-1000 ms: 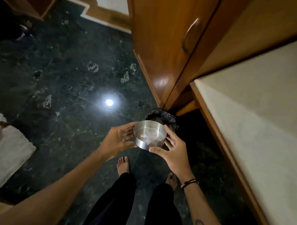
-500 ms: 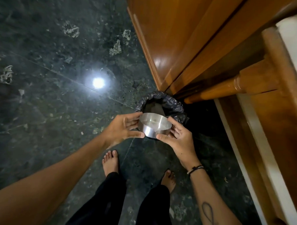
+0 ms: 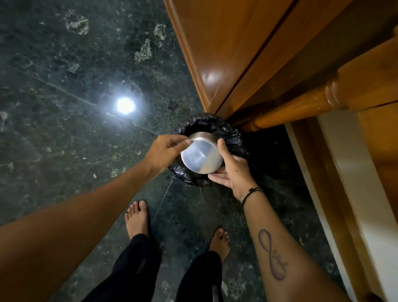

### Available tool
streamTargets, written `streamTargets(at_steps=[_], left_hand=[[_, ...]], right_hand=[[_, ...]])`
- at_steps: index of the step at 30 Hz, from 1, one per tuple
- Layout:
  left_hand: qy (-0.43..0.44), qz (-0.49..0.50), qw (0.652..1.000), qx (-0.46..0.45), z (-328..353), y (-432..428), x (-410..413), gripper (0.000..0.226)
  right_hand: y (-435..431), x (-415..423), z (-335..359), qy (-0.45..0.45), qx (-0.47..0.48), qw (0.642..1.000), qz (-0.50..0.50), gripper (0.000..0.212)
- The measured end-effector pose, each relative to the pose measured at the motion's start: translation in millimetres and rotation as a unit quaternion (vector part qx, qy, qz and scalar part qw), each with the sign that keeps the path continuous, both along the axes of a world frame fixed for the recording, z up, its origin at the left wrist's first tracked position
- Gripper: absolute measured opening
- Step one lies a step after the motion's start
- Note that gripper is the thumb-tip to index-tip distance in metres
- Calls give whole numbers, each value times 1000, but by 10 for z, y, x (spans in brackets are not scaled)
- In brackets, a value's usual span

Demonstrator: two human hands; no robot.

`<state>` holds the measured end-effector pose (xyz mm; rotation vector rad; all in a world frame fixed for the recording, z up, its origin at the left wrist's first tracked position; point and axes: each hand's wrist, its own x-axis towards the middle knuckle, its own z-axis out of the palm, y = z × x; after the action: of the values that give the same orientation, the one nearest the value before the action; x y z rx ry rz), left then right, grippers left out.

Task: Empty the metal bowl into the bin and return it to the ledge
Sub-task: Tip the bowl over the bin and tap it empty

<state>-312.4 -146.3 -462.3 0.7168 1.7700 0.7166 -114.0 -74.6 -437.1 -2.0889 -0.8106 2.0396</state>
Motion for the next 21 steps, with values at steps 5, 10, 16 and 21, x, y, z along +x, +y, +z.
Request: streamTargets(at_steps=[5, 10, 16, 21], left_hand=[[50, 62, 996, -30, -268, 265, 86, 51], [48, 170, 981, -83, -474, 536, 211, 50], [-135, 308, 930, -150, -534, 652, 356, 37], [-212, 357, 895, -161, -764, 608, 362, 31]], right_hand=[[134, -4, -124, -56, -7, 998, 41, 77], [171, -25, -237, -93, 31, 993, 60, 81], [62, 6, -217, -127, 113, 980, 99, 75], [-325, 60, 58, -276, 440, 799, 302, 63]])
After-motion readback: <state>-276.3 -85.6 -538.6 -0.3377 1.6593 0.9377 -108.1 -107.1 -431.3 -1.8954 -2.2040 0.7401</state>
